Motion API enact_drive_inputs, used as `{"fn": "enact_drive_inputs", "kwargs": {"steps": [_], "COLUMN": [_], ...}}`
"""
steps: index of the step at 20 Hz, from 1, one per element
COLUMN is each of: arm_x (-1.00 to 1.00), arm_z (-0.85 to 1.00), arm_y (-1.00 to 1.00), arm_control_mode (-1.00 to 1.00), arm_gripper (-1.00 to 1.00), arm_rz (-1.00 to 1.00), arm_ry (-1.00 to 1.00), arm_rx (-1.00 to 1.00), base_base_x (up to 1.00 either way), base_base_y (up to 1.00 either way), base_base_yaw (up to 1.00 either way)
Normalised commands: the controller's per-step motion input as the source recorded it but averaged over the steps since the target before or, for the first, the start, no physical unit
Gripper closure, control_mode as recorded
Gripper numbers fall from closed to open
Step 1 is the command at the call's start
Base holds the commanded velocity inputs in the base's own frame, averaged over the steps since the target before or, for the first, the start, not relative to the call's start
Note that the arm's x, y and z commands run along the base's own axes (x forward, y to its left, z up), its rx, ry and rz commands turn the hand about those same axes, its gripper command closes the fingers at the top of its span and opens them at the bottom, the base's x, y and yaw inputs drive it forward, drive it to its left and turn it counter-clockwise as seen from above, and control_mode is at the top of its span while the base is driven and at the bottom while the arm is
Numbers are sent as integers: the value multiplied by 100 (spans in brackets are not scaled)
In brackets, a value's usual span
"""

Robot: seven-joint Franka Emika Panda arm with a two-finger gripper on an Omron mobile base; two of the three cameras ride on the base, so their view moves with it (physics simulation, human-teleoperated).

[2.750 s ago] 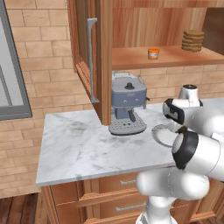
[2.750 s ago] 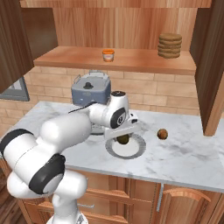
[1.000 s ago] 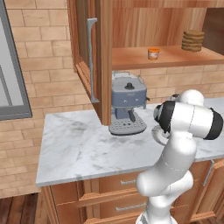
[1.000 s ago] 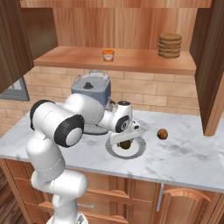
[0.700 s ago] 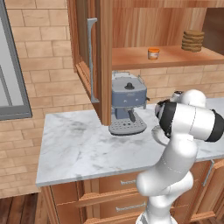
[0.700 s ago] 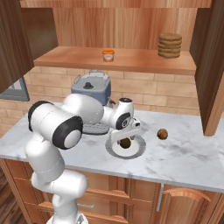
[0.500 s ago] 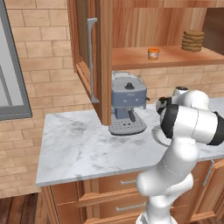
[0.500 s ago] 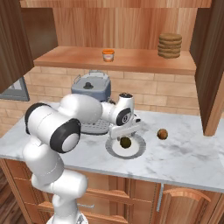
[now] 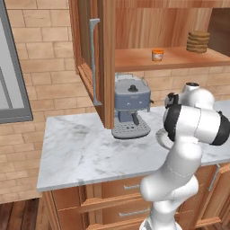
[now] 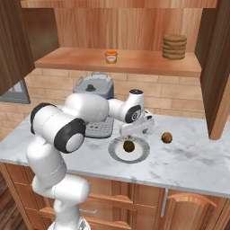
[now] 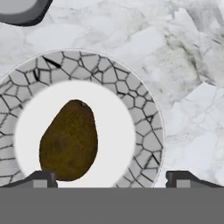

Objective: Pick the avocado and bread from the counter and place them on the plate. Then pick the jam from the cabinet and place it next to the plate. Lastly close the cabinet door.

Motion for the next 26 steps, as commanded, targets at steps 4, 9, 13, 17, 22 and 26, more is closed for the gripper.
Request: {"fn": "enact_drive_inputs", "kwargs": {"steps": [4, 9, 13, 17, 22, 26], "arm_x": [47, 48, 15, 10, 24, 21], "arm_z": [4, 7, 5, 0, -4, -1], "arm_y": [-68, -66, -55, -34, -2, -4], "arm_control_mode": [-100, -100, -100, -100, -100, -100], "arm_gripper": [-100, -100, -100, -100, -100, -100], "arm_rz": [-2, -2, -5, -7, -3, 0], "arm_ry": [0, 0, -5, -1, 0, 0], "arm_rx": [0, 1, 0, 0, 0, 0], "base_base_x": [0, 0, 0, 0, 0, 0], "base_base_y": [0, 0, 0, 0, 0, 0], "base_base_yaw": [0, 0, 0, 0, 0, 0]}}
